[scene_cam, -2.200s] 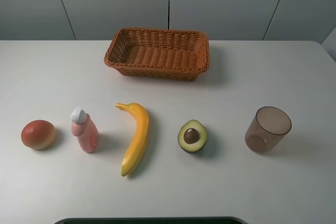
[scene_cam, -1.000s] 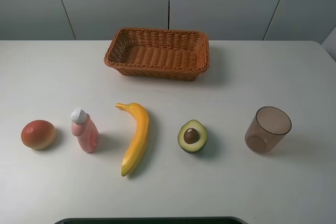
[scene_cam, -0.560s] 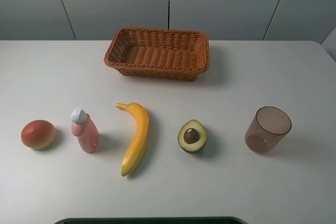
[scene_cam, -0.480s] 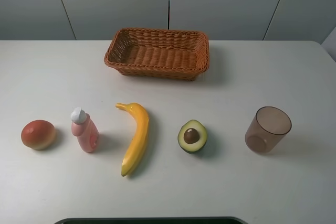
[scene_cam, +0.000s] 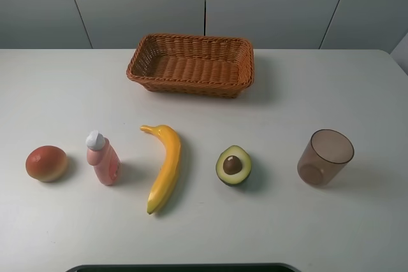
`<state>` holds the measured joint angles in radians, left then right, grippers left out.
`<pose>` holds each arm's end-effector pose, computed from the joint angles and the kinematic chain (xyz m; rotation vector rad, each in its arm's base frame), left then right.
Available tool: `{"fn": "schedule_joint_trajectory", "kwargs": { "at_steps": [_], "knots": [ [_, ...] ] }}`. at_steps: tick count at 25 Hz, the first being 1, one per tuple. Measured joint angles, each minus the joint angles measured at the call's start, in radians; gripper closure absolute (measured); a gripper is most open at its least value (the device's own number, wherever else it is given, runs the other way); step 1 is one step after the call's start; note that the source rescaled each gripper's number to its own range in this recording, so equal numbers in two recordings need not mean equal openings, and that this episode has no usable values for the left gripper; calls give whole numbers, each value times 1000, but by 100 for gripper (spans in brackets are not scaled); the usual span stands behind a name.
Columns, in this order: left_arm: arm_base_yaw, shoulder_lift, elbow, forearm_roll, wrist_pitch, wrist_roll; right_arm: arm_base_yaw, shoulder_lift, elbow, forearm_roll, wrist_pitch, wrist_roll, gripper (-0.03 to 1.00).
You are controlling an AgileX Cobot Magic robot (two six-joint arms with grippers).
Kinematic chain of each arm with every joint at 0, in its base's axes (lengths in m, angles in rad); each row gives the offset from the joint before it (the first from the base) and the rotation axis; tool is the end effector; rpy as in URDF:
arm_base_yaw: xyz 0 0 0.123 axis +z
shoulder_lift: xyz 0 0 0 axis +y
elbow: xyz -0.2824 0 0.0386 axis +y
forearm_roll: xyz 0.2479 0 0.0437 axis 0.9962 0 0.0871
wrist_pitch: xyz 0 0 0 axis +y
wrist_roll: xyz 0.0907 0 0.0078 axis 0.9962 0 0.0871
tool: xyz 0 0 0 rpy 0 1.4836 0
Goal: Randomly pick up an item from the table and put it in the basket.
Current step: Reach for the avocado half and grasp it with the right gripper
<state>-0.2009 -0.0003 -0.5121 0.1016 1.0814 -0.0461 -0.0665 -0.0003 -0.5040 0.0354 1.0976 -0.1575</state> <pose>-0.0056 0.0095 0.2792 0.1517 2.0429 -0.0322 -0.0067 0.0033 0.2754 -0.0970 2.0755 -0.0945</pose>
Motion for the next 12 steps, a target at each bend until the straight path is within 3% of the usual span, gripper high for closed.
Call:
{"fn": "schedule_joint_trajectory", "kwargs": {
  "at_steps": [6, 12],
  "knots": [
    [0, 0, 0, 0, 0, 0, 0, 22, -54, 0, 9, 4, -3],
    [0, 0, 0, 0, 0, 0, 0, 317, -227, -9, 31, 9, -3]
  ]
}}
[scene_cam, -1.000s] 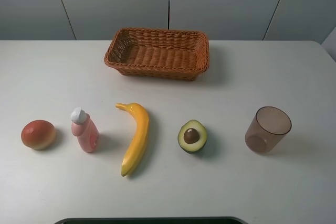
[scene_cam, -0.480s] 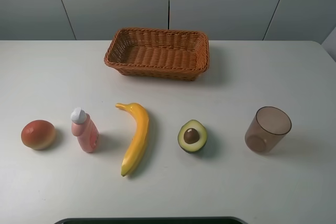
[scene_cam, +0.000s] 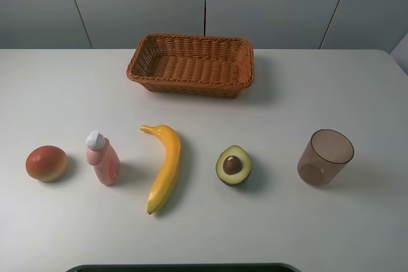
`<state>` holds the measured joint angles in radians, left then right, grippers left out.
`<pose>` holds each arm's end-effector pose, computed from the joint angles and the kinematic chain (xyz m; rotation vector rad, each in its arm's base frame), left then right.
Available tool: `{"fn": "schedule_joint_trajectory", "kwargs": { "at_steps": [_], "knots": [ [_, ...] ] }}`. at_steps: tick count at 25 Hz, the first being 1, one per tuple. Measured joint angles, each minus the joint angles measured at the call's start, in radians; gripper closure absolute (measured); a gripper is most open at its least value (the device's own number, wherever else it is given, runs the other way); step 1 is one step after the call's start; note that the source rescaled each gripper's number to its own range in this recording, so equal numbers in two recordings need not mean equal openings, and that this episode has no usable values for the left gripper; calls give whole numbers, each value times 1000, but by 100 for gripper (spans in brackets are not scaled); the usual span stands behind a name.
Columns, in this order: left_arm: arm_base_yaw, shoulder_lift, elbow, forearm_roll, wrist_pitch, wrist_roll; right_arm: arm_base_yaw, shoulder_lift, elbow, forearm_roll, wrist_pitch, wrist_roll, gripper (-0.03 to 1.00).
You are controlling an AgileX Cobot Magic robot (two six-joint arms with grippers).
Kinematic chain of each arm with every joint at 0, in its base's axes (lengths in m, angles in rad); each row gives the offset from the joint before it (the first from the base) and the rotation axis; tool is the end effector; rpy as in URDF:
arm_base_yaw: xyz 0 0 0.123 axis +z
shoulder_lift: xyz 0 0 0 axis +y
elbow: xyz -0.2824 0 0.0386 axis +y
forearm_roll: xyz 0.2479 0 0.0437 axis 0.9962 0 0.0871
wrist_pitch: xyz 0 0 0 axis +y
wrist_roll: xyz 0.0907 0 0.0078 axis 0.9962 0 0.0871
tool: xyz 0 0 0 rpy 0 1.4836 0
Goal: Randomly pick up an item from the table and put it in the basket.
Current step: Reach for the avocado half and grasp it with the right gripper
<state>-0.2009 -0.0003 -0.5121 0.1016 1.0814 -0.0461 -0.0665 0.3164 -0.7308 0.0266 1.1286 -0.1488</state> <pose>-0.0056 0.0095 0.2792 0.1517 2.0429 -0.0322 0.0267 0.0004 0.3339 -0.0914 2.1969 -0.0879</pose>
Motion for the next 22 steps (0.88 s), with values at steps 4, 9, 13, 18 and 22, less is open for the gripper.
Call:
{"fn": "schedule_joint_trajectory", "kwargs": {
  "at_steps": [4, 9, 13, 18, 22],
  "knots": [
    [0, 0, 0, 0, 0, 0, 0, 258, -118, 34, 4, 0, -3],
    [0, 0, 0, 0, 0, 0, 14, 544, -213, 121, -5, -4, -3],
    [0, 0, 0, 0, 0, 0, 146, 679, -215, 107, -62, 54, -3],
    [0, 0, 0, 0, 0, 0, 373, 808, -219, 40, -126, 266, -3],
    [0, 0, 0, 0, 0, 0, 525, 930, -220, 0, -178, 397, -3]
  ]
}}
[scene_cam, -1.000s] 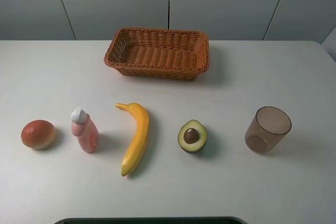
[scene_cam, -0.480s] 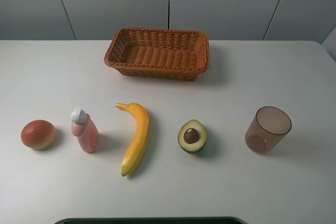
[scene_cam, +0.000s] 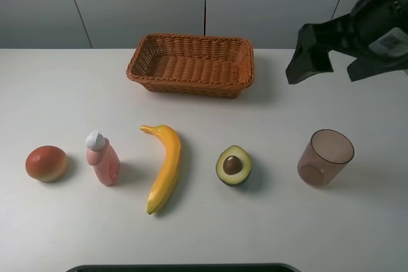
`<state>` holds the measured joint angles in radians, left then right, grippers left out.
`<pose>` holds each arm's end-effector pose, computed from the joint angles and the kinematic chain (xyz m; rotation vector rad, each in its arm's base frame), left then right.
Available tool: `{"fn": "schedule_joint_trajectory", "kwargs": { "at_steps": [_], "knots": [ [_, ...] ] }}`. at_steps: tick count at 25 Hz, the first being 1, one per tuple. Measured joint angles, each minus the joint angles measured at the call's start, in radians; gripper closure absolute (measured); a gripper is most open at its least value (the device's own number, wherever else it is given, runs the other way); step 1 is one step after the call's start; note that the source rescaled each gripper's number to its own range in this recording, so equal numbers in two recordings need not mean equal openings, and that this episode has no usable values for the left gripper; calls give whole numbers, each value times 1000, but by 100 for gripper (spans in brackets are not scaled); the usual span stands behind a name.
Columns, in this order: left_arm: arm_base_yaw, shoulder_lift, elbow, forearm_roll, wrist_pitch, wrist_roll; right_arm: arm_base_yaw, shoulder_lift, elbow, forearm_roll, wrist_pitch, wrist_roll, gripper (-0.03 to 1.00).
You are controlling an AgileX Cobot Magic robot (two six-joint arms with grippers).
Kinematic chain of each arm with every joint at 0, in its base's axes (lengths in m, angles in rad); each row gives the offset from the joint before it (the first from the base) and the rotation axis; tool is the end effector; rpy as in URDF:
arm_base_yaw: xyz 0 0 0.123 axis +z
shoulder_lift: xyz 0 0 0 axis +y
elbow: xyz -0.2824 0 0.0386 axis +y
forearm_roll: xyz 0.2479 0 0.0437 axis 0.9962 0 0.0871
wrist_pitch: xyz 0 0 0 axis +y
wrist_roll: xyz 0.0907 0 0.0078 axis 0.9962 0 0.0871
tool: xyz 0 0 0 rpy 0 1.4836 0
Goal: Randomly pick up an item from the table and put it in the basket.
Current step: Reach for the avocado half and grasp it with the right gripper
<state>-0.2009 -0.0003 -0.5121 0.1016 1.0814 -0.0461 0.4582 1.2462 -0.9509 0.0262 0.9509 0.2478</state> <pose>-0.0056 0.0095 0.2792 0.1517 2.0429 -0.0322 0.2079 0.1047 0.2892 -0.2745 2.7407 0.2305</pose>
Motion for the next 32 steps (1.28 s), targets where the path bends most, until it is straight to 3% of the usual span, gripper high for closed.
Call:
{"fn": "schedule_joint_trajectory", "kwargs": {
  "at_steps": [5, 9, 18, 22, 32],
  "knots": [
    [0, 0, 0, 0, 0, 0, 123, 152, 0, -16, -41, 115, -3],
    [0, 0, 0, 0, 0, 0, 168, 277, 0, 7, -66, 149, -3],
    [0, 0, 0, 0, 0, 0, 179, 473, 0, 172, -167, 116, -3],
    [0, 0, 0, 0, 0, 2, 201, 532, 0, 202, -219, 106, -3],
    [0, 0, 0, 0, 0, 4, 209, 642, -1, 232, -241, 105, -3]
  ]
}}
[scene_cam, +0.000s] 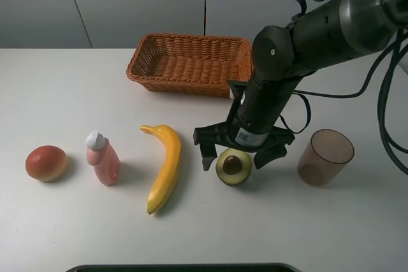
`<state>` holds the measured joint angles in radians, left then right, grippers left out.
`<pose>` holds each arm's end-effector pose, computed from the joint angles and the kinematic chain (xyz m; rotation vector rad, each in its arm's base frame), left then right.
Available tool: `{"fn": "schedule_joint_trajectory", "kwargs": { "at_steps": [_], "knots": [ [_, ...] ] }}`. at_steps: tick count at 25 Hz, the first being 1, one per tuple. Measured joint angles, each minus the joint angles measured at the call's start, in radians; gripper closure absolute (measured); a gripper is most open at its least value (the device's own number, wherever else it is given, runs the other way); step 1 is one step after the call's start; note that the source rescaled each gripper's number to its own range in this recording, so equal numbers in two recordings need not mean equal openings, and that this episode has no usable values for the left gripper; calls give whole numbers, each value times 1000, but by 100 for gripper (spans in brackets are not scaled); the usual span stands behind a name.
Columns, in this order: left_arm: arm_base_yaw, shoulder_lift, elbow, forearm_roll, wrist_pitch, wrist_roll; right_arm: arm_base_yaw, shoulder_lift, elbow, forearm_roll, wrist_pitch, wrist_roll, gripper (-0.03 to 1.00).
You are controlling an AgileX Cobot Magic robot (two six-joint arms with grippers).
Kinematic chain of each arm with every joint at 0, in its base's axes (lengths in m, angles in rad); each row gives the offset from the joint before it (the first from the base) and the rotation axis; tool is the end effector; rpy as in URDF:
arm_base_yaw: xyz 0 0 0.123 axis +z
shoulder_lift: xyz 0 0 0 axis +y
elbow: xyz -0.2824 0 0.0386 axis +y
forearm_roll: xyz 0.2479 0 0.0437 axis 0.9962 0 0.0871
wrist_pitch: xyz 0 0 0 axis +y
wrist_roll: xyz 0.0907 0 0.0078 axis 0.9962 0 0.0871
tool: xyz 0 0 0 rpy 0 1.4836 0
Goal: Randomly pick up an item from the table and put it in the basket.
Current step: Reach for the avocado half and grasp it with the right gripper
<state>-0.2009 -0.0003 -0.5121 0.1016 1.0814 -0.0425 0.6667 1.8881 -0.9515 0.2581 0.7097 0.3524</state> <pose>-0.0056 0.0095 0.2792 0.1554 2.0426 -0.0299 0.2337 0.2032 0.1157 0.1820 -3.0549 -0.2351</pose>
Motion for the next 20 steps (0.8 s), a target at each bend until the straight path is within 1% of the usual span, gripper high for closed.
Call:
{"fn": "schedule_joint_trajectory", "kwargs": {
  "at_steps": [6, 16, 18, 19, 20],
  "knots": [
    [0, 0, 0, 0, 0, 0, 0, 38, -2, 22, -13, -9, -3],
    [0, 0, 0, 0, 0, 0, 0, 41, -2, 25, -28, -15, -3],
    [0, 0, 0, 0, 0, 0, 0, 41, -2, 28, -28, -15, 4],
    [0, 0, 0, 0, 0, 0, 0, 41, -2, 29, -28, -15, 14],
    [0, 0, 0, 0, 0, 0, 0, 41, -2, 31, -28, -15, 28]
  ]
}}
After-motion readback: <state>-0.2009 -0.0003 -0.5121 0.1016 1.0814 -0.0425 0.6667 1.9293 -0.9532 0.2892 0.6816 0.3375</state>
